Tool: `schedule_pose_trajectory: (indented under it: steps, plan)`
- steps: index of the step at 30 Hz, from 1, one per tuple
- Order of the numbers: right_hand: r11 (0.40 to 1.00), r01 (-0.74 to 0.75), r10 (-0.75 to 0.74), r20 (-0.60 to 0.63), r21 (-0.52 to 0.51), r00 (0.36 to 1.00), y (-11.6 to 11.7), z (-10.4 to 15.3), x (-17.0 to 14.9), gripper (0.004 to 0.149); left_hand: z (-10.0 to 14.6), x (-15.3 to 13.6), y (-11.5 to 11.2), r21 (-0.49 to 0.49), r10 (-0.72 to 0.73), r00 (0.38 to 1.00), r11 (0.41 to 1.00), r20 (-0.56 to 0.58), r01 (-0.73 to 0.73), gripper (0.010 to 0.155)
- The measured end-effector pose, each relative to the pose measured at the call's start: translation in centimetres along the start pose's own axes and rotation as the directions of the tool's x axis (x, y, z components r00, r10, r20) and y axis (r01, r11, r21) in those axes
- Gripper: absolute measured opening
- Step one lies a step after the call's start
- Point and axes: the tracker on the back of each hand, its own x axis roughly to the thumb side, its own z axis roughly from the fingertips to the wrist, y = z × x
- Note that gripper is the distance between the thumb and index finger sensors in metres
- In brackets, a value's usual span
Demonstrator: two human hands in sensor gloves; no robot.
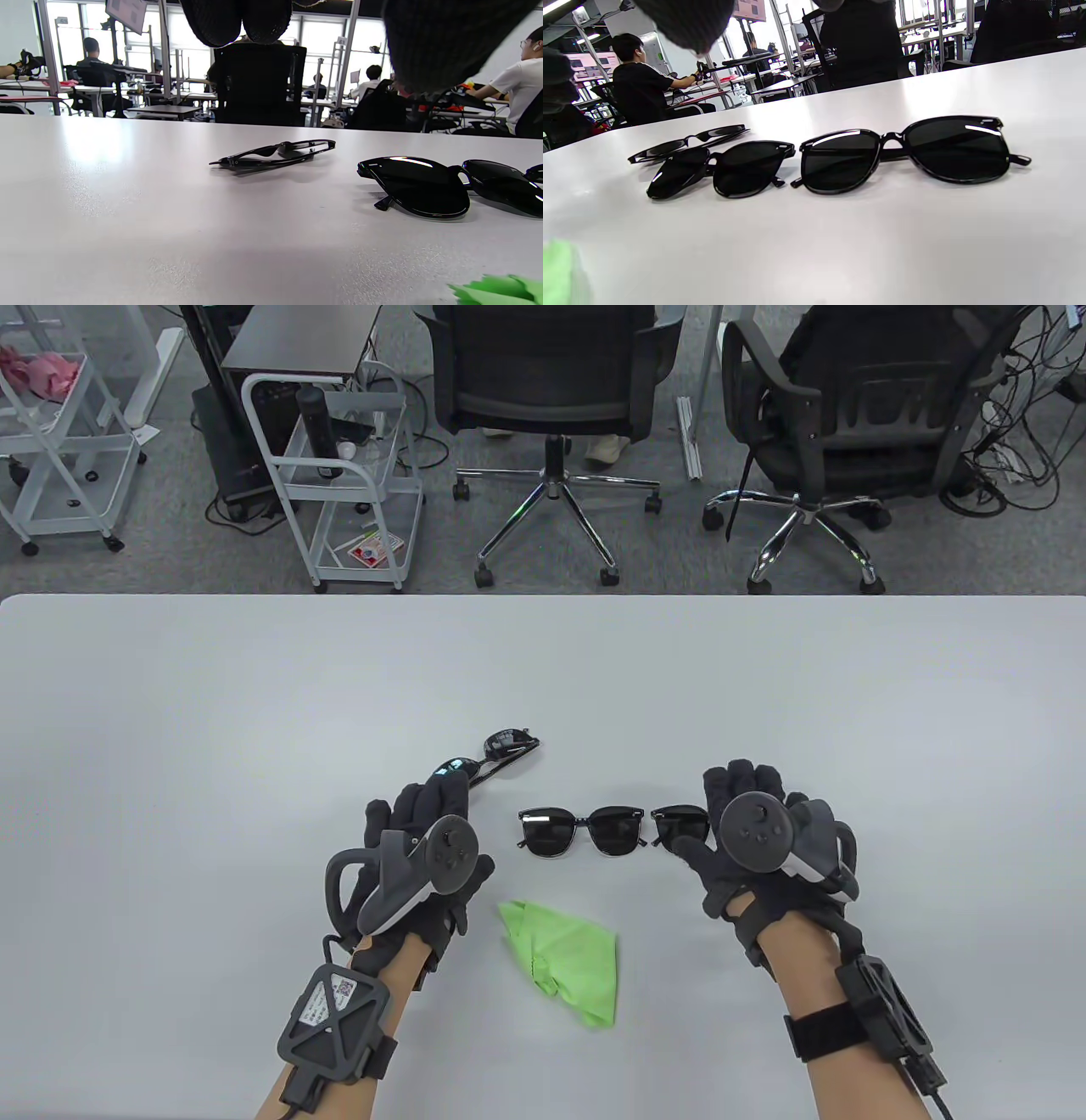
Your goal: Dust sunglasses
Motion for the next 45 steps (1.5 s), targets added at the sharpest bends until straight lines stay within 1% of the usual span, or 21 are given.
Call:
schedule_pose_trajectory:
  steps: [1,2,3,4,6,10,11,13,17,20,22,25,30,31,33,36,38,41,42,43,45]
  plan:
    - [1.0,0.004,-0.004,0.002,-0.003,1.0,0.3,0.1,0.0,0.085,0.0,0.0,0.0,-0.001,-0.002,1.0,1.0,0.0,0.002,0.097]
    - [1.0,0.016,-0.016,0.003,0.016,1.0,0.6,0.1,0.0,0.086,0.0,0.1,-0.1,-0.006,-0.005,1.0,1.0,0.002,0.005,0.097]
    - [0.998,0.028,-0.029,0.008,0.057,1.0,0.7,0.1,0.1,0.086,0.0,0.2,-0.1,-0.011,-0.007,1.0,1.0,0.002,0.007,0.096]
    - [0.997,0.041,-0.042,0.015,0.069,0.999,0.7,0.2,0.2,0.086,0.0,0.2,-0.1,-0.013,-0.006,1.0,1.0,0.001,0.006,0.096]
    - [0.998,0.048,-0.049,0.025,0.027,0.998,0.7,0.2,0.4,0.086,-0.1,0.2,0.0,-0.011,0.005,1.0,1.0,0.002,-0.005,0.095]
    - [0.999,0.035,-0.036,0.041,0.039,0.999,0.7,0.1,0.5,0.085,-1.0,0.0,1.1,-0.001,0.003,1.0,1.0,-0.026,-0.003,0.089]
    - [0.999,0.034,-0.036,0.041,0.034,0.999,0.7,0.1,0.5,0.085,-1.5,-0.1,1.5,-0.012,-0.003,0.999,1.0,-0.046,0.003,0.088]
    - [0.998,0.045,-0.047,0.042,0.039,0.998,0.7,0.0,0.3,0.085,-2.8,-0.3,2.2,-0.071,-0.026,0.997,0.997,-0.07,0.021,0.083]
    - [0.997,0.059,-0.061,0.031,0.056,0.998,0.9,-0.1,-0.1,0.085,-5.8,0.0,2.6,-0.169,-0.047,0.992,0.985,-0.114,0.027,0.077]
    - [0.996,0.059,-0.061,0.029,0.062,0.998,1.0,-0.1,-0.2,0.085,-8.6,0.7,0.9,-0.189,-0.075,0.987,0.981,-0.141,0.048,0.075]
    - [0.996,0.061,-0.063,0.032,0.069,0.998,0.9,-0.1,-0.1,0.085,-9.9,1.1,-0.6,-0.228,-0.131,0.98,0.969,-0.147,0.096,0.074]
    - [0.995,0.073,-0.076,0.038,0.075,0.996,1.0,0.0,-0.1,0.085,-11.3,1.1,-2.1,-0.237,-0.185,0.97,0.961,-0.159,0.145,0.072]
    - [0.993,0.088,-0.091,0.039,0.073,0.995,1.0,-0.1,-0.2,0.084,-13.0,0.6,-3.5,-0.228,-0.154,0.969,0.968,-0.192,0.108,0.069]
    - [0.993,0.088,-0.091,0.038,0.074,0.995,1.0,-0.1,-0.2,0.084,-13.2,0.6,-3.6,-0.224,-0.145,0.971,0.969,-0.19,0.101,0.069]
    - [0.993,0.09,-0.093,0.038,0.078,0.995,0.9,-0.3,-0.4,0.084,-13.7,0.9,-4.0,-0.184,-0.133,0.976,0.978,-0.174,0.101,0.062]
    - [0.993,0.096,-0.099,0.037,0.07,0.994,0.7,-0.2,-0.6,0.084,-14.1,1.3,-4.5,-0.193,-0.231,0.961,0.96,-0.15,0.201,0.06]
    - [0.992,0.105,-0.107,0.037,0.07,0.994,0.7,-0.2,-0.7,0.083,-14.2,1.2,-4.8,-0.176,-0.267,0.95,0.955,-0.164,0.238,0.057]
    - [0.991,0.112,-0.115,0.036,0.07,0.993,0.6,-0.2,-0.8,0.083,-14.1,0.8,-4.9,-0.139,-0.272,0.945,0.958,-0.182,0.249,0.052]
    - [0.991,0.113,-0.116,0.038,0.069,0.993,0.6,-0.2,-0.8,0.083,-14.0,0.6,-4.9,-0.143,-0.268,0.946,0.959,-0.181,0.245,0.051]
    - [0.991,0.114,-0.117,0.041,0.066,0.992,0.5,-0.2,-0.8,0.083,-13.8,0.4,-4.8,-0.149,-0.26,0.949,0.961,-0.181,0.234,0.049]
    - [0.991,0.12,-0.122,0.047,0.059,0.991,0.4,-0.2,-0.7,0.083,-13.2,0.0,-4.3,-0.13,-0.251,0.952,0.965,-0.176,0.23,0.048]
